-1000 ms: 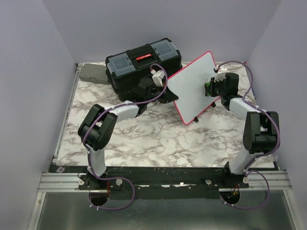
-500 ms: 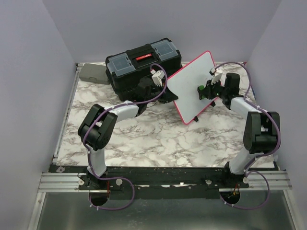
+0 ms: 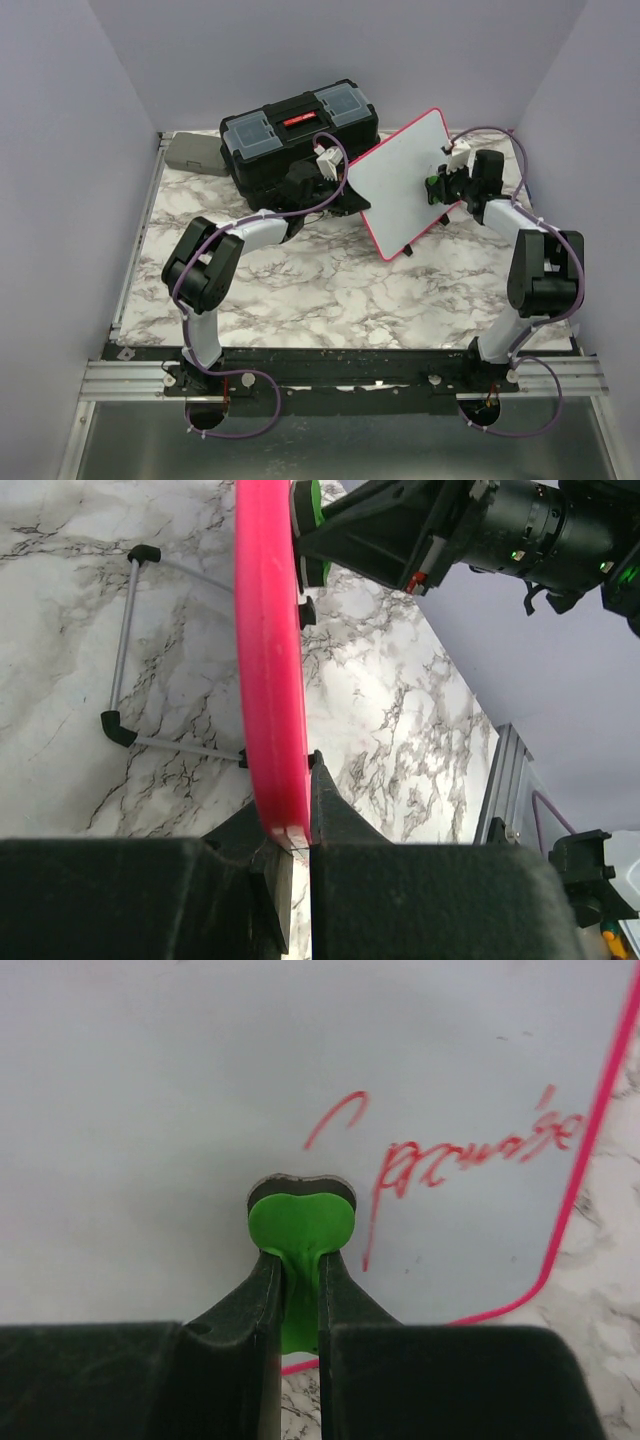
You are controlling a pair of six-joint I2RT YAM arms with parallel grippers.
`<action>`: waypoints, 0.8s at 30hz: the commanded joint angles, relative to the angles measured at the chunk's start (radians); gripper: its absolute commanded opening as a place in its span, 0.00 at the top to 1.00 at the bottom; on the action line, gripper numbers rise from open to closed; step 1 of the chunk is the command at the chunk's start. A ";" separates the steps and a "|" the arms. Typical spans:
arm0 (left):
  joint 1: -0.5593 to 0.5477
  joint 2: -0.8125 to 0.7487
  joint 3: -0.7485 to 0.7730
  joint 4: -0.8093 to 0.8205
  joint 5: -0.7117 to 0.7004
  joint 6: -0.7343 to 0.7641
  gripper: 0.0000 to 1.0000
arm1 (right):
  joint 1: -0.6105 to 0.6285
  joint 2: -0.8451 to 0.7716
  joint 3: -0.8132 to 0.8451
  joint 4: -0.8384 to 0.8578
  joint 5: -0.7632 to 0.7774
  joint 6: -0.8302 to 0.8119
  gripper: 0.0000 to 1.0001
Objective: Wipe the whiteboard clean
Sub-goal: Erase the whiteboard at the whiteboard stand.
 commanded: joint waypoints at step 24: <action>-0.014 0.012 -0.007 0.009 0.161 -0.030 1.00 | -0.008 -0.059 -0.190 -0.019 -0.366 -0.331 0.99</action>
